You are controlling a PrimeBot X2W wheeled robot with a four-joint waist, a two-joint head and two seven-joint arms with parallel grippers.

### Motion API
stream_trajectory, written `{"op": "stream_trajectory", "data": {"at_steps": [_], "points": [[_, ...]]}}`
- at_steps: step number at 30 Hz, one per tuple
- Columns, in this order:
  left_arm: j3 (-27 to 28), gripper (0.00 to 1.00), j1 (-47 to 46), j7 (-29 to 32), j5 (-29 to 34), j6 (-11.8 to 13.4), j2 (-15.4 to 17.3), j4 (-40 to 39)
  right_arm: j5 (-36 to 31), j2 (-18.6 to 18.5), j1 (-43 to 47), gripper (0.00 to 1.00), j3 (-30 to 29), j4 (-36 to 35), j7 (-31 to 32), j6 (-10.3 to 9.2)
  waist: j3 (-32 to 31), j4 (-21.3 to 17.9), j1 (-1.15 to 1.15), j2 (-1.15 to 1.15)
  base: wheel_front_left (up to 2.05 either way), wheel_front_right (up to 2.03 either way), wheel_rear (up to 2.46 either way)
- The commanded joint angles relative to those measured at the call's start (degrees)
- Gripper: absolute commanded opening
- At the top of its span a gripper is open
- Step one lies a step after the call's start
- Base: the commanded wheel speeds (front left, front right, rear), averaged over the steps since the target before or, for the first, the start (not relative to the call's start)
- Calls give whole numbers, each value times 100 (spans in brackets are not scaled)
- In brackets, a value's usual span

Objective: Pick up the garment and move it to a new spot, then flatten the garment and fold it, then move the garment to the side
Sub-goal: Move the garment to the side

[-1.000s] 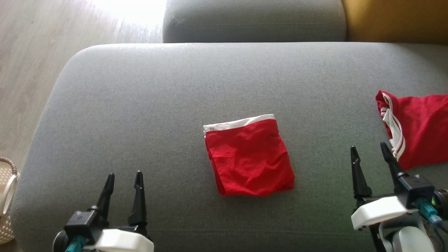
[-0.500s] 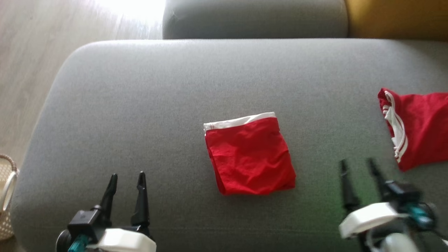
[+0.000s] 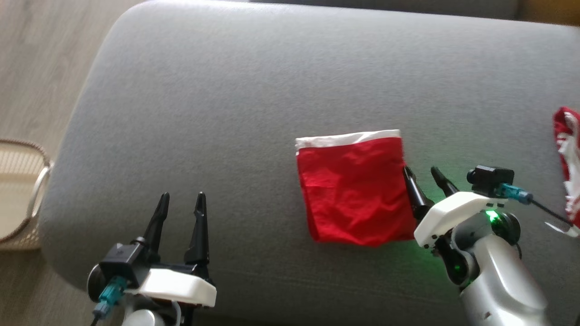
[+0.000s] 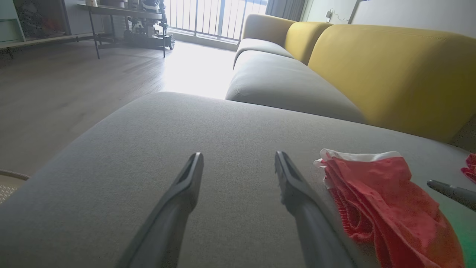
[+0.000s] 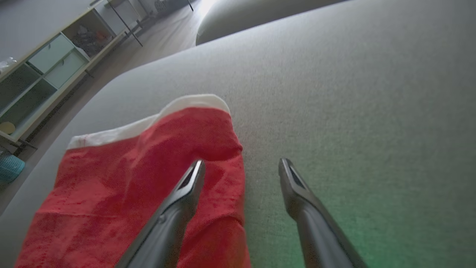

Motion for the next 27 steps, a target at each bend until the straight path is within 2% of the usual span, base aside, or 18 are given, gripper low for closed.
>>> {"op": "stream_trajectory", "data": {"at_steps": [1, 8, 14, 15, 16, 23, 27], "points": [[140, 100, -282, -31, -42, 37, 7, -170, 122, -39, -230, 100, 128, -67, 124, -1, 125, 159, 0, 0, 0, 0, 0], [72, 100, -322, -31, -105, 63, 7, -147, 596, -186, -515, 100, 287, 386, 672, -1, 228, 392, 0, 0, 0, 0, 0], [100, 100, -321, -31, -126, 99, 7, -121, 609, -172, -605, 100, 466, 699, 966, -1, 224, 471, 0, 0, 0, 0, 0], [105, 100, -324, -31, -121, 95, 7, -119, 604, -166, -623, 56, 502, 740, 1000, -1, 221, 476, 0, 0, 0, 0, 0], [111, 100, -326, -31, -115, 92, 7, -119, 588, -163, -641, 0, 543, 762, 1007, -1, 217, 478, 0, 0, 0, 0, 0], [122, 100, -354, -31, -97, 91, 7, -143, 362, -241, -763, 0, 640, 860, 790, -1, 212, 418, 0, 0, 0, 0, 0], [128, 100, -354, -31, -63, 80, 7, -209, 34, -360, -885, 0, 770, 868, 525, -1, 173, 191, 0, 0, 0, 0, 0]]}}
